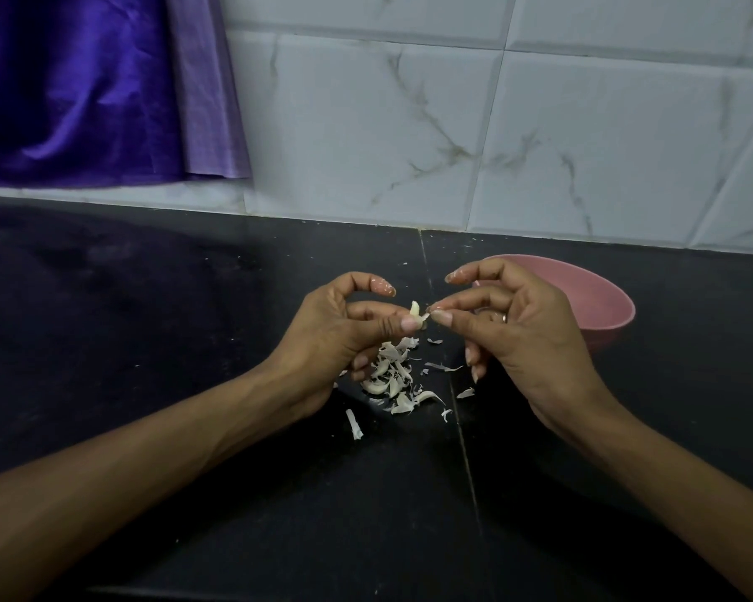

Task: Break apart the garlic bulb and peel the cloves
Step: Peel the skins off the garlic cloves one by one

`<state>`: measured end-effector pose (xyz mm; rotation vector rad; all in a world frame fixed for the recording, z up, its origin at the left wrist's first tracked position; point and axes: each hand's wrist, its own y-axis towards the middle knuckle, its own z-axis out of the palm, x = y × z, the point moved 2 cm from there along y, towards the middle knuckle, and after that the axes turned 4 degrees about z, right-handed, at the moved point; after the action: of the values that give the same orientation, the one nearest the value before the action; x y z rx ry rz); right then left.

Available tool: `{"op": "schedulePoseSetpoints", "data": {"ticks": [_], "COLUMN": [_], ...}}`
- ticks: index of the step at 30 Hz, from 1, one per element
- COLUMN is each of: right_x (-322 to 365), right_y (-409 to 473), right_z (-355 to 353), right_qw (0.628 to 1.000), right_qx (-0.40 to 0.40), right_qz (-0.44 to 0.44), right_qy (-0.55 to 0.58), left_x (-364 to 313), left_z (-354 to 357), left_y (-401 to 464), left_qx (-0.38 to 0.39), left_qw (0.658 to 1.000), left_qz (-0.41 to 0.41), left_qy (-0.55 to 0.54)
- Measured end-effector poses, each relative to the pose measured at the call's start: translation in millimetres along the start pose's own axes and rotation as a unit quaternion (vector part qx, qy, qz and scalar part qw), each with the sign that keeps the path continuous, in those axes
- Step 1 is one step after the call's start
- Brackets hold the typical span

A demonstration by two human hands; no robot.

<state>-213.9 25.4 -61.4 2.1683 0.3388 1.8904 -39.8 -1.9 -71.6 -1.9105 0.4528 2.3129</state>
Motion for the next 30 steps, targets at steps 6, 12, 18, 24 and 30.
{"op": "schedulePoseSetpoints", "data": {"ticks": [6, 12, 18, 24, 30], "right_x": [1.9, 1.7, 1.2, 1.7, 1.0], "right_y": [-0.9, -3.4, -2.8, -2.8, -2.8], "right_z": [1.2, 2.7, 3.5, 3.0, 0.7], "right_qw": [0.999, 0.998, 0.996, 0.996, 0.995], "right_qx": [0.015, 0.024, 0.018, 0.022, 0.002], "right_qz": [-0.025, -0.038, -0.058, -0.065, -0.070], "right_qy": [-0.017, -0.035, -0.065, -0.063, -0.065], "left_x": [-0.9, -1.3, 1.2, 1.9, 1.5], "left_z": [0.2, -0.3, -0.4, -1.8, -2.7], "left_y": [-0.6, -0.8, -0.5, 2.2, 2.2], "left_qx": [0.000, 0.003, 0.009, 0.001, 0.011], "left_qw": [1.000, 1.000, 1.000, 1.000, 1.000], "left_qz": [-0.001, 0.008, 0.009, 0.002, -0.013], "left_qy": [0.010, 0.015, 0.022, 0.005, -0.011]}}
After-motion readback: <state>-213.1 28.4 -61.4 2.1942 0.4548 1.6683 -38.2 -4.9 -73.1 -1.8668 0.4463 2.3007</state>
